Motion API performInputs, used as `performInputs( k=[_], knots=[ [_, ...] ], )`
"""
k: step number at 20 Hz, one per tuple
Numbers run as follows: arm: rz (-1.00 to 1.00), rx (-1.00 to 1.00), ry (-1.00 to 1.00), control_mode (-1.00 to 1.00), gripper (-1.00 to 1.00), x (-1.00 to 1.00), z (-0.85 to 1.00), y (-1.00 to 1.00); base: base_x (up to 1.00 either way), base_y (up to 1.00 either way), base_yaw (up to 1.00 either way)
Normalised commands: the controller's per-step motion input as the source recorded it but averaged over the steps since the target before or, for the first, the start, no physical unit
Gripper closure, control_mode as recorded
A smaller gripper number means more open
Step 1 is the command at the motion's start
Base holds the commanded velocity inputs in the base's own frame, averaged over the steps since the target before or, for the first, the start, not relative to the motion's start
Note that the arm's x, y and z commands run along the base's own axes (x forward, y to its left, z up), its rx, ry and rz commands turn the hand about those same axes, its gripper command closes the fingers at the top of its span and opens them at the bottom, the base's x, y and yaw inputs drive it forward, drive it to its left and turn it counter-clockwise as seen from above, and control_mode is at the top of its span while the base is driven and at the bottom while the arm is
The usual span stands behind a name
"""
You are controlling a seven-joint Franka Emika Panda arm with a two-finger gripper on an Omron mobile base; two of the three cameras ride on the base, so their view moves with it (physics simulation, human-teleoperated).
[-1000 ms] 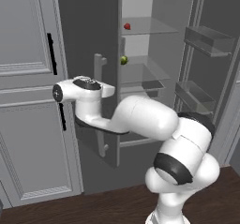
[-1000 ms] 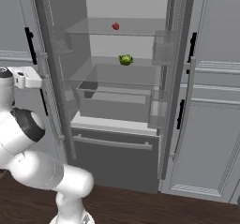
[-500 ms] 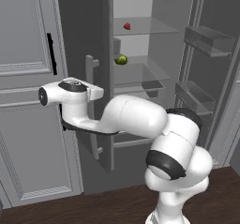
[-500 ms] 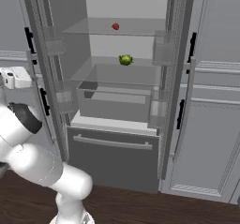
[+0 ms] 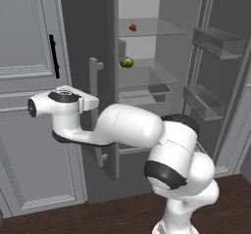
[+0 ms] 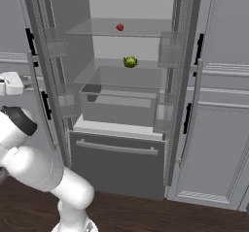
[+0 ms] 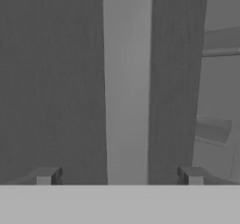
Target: Take the strawberry from the fridge and place it on top of the pancake, located on the dining counter.
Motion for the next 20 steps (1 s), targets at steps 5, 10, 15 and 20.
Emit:
performInputs(
  k=[5, 10, 15, 20],
  knots=[
    [0.19, 0.11, 0.0, -1.0, -1.0, -0.95, 0.0, -0.53, 0.0, 0.0, 0.0],
    [0.33, 0.28, 0.0, -1.0, -1.0, -0.75, 0.0, -0.92, 0.0, 0.0, 0.0],
    [0.34, 0.42, 0.0, -1.0, -1.0, -0.33, 0.14, -1.0, 0.0, 0.0, 0.0],
    [0.32, 0.46, 0.09, -1.0, -1.0, -0.05, 0.15, -1.0, 0.0, 0.0, 0.0]
  ],
)
